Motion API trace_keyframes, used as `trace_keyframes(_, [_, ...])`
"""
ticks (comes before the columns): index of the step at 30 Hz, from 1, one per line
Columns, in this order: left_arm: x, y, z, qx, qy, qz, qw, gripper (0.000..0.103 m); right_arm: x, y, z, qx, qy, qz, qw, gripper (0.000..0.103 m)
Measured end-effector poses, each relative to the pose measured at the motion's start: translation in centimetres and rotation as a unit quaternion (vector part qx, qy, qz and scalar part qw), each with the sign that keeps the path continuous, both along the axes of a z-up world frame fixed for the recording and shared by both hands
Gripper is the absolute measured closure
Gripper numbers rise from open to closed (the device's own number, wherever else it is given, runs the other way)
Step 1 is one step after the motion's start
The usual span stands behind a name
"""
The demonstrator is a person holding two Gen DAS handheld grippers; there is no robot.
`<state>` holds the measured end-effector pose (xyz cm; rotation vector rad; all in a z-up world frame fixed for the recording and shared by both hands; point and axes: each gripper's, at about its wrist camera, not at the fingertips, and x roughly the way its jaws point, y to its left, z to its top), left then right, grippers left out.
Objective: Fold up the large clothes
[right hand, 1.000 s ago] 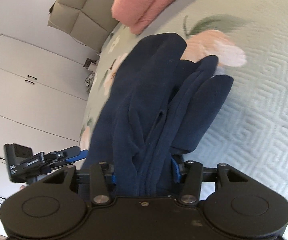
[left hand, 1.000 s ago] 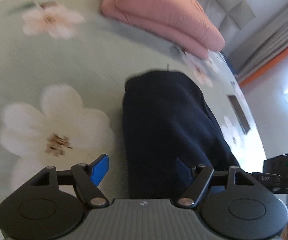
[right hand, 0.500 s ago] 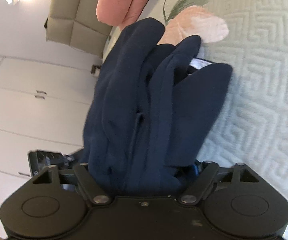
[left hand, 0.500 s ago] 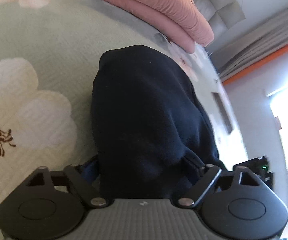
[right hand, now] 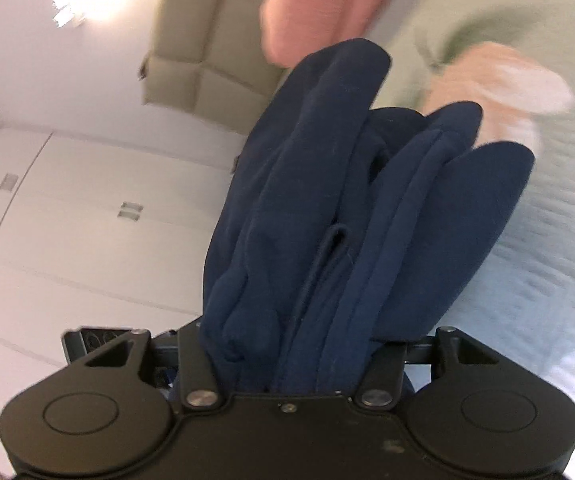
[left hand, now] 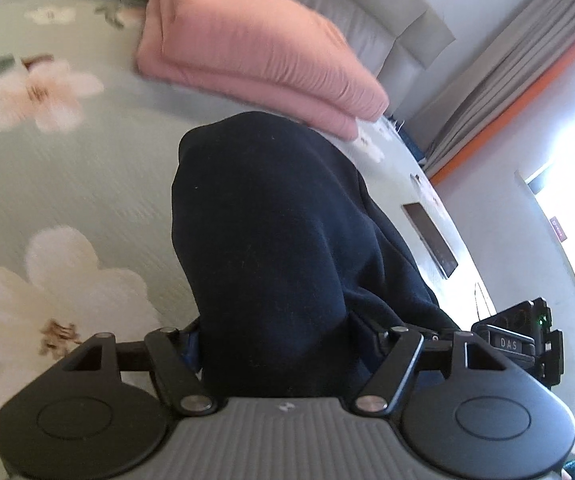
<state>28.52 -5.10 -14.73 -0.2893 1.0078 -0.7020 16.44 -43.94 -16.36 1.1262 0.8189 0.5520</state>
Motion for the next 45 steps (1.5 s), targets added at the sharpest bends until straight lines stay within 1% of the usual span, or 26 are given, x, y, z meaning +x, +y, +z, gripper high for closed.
trace_keyframes(5, [-2.7, 2.7, 3.3, 0.03, -0.01, 0.02, 0.9993, 0.03, -0.1, 2.9, 3.5, -0.013, -0.027, 0.038, 0.999, 0.042])
trace_keyframes(8, [-4.2, 4.3, 3.2, 0.043, 0.006, 0.027, 0.9987, 0.03, -0.8, 4.7, 4.0, -0.019, -0.023, 0.061, 0.998, 0.042])
trace_keyframes(10, [-5.3, 5.0, 2.0, 0.05, 0.016, 0.035, 0.998, 0.03, -1.5, 5.7, 3.6, -0.023, -0.013, 0.073, 0.997, 0.043])
trace_keyframes(12, [-6.2, 5.8, 0.0, 0.054, 0.031, 0.042, 0.9972, 0.03, -2.3, 6.5, 2.2, -0.028, 0.0, 0.082, 0.996, 0.043])
trace_keyframes(14, [-6.7, 6.7, -2.7, 0.062, 0.064, 0.061, 0.9941, 0.029, -3.1, 7.0, 0.2, -0.036, 0.02, 0.085, 0.996, 0.042])
trace_keyframes(16, [-7.5, 7.0, -5.3, 0.117, 0.077, 0.073, 0.9874, 0.039, -3.8, 7.3, -2.0, -0.079, 0.046, 0.087, 0.992, 0.04])
trace_keyframes(17, [-8.2, 7.0, -6.0, 0.144, 0.071, 0.068, 0.9848, 0.03, -4.2, 7.5, -3.5, -0.12, 0.075, 0.087, 0.986, 0.039])
trace_keyframes(18, [-9.2, 7.6, -6.1, 0.129, 0.059, 0.07, 0.9875, 0.026, -4.8, 7.3, -4.8, -0.142, 0.102, 0.078, 0.982, 0.033])
trace_keyframes(20, [-10.0, 8.2, -5.5, 0.122, 0.06, 0.076, 0.9879, 0.026, -5.8, 5.6, -6.3, -0.078, 0.128, 0.04, 0.988, 0.033])
trace_keyframes(21, [-10.3, 8.2, -5.0, 0.133, 0.053, 0.077, 0.9867, 0.027, -5.8, 5.3, -6.1, -0.081, 0.138, 0.039, 0.986, 0.032])
trace_keyframes(23, [-10.9, 7.8, -3.8, 0.157, 0.038, 0.073, 0.9842, 0.032, -5.3, 6.0, -4.0, -0.15, 0.13, 0.052, 0.979, 0.023])
trace_keyframes(25, [-11.7, 7.7, -2.3, 0.146, 0.034, 0.068, 0.9864, 0.033, -4.8, 7.3, -0.6, -0.248, 0.119, 0.062, 0.959, 0.02])
trace_keyframes(27, [-12.9, 7.4, -0.7, 0.136, 0.024, 0.068, 0.988, 0.031, -4.7, 8.3, 2.7, -0.308, 0.103, 0.065, 0.944, 0.019])
trace_keyframes(29, [-13.7, 6.5, -0.5, 0.138, 0.021, 0.062, 0.9883, 0.029, -4.9, 9.3, 5.3, -0.334, 0.093, 0.069, 0.936, 0.017])
trace_keyframes(31, [-14.4, 5.3, -1.4, 0.159, 0.037, 0.052, 0.9852, 0.023, -6.7, 9.9, 7.3, -0.357, 0.07, 0.052, 0.93, 0.009])
trace_keyframes(32, [-14.6, 4.9, -2.0, 0.173, 0.051, 0.057, 0.9819, 0.02, -8.1, 10.0, 7.6, -0.365, 0.062, 0.04, 0.928, 0.008])
trace_keyframes(34, [-15.1, 5.0, -2.8, 0.175, 0.065, 0.073, 0.9796, 0.011, -9.4, 10.8, 7.7, -0.373, 0.054, 0.052, 0.925, 0.007])
trace_keyframes(35, [-15.2, 4.9, -3.2, 0.185, 0.065, 0.08, 0.9774, 0.008, -10.4, 11.6, 6.9, -0.374, 0.056, 0.074, 0.923, 0.006])
trace_keyframes(37, [-15.9, 4.2, -4.2, 0.213, 0.064, 0.078, 0.9718, 0.005, -10.6, 13.4, 4.7, -0.377, 0.087, 0.141, 0.911, 0.006])
trace_keyframes(38, [-16.4, 3.8, -4.6, 0.225, 0.057, 0.07, 0.9702, 0.004, -10.9, 13.8, 3.6, -0.397, 0.097, 0.146, 0.901, 0.006])
trace_keyframes(39, [-17.0, 3.4, -4.9, 0.233, 0.05, 0.063, 0.9691, 0.003, -11.3, 13.7, 2.4, -0.423, 0.111, 0.137, 0.889, 0.012])
trace_keyframes(40, [-17.3, 3.1, -5.1, 0.238, 0.05, 0.06, 0.968, 0.002, -11.8, 13.1, 1.2, -0.437, 0.128, 0.12, 0.882, 0.008])
trace_keyframes(41, [-17.5, 3.0, -5.2, 0.237, 0.053, 0.067, 0.9677, 0.002, -12.5, 11.8, -0.2, -0.43, 0.148, 0.093, 0.886, 0.004])
trace_keyframes(42, [-17.7, 2.8, -5.4, 0.238, 0.054, 0.078, 0.9667, 0.0, -13.2, 10.5, -1.3, -0.408, 0.16, 0.076, 0.896, 0.004])
trace_keyframes(44, [-18.3, 2.3, -5.3, 0.254, 0.031, 0.085, 0.9629, 0.0, -14.4, 8.9, -2.1, -0.381, 0.146, 0.063, 0.911, 0.007])
trace_keyframes(45, [-18.5, 2.1, -5.1, 0.262, 0.022, 0.088, 0.9607, 0.0, -14.6, 8.8, -1.8, -0.388, 0.147, 0.062, 0.908, 0.007])
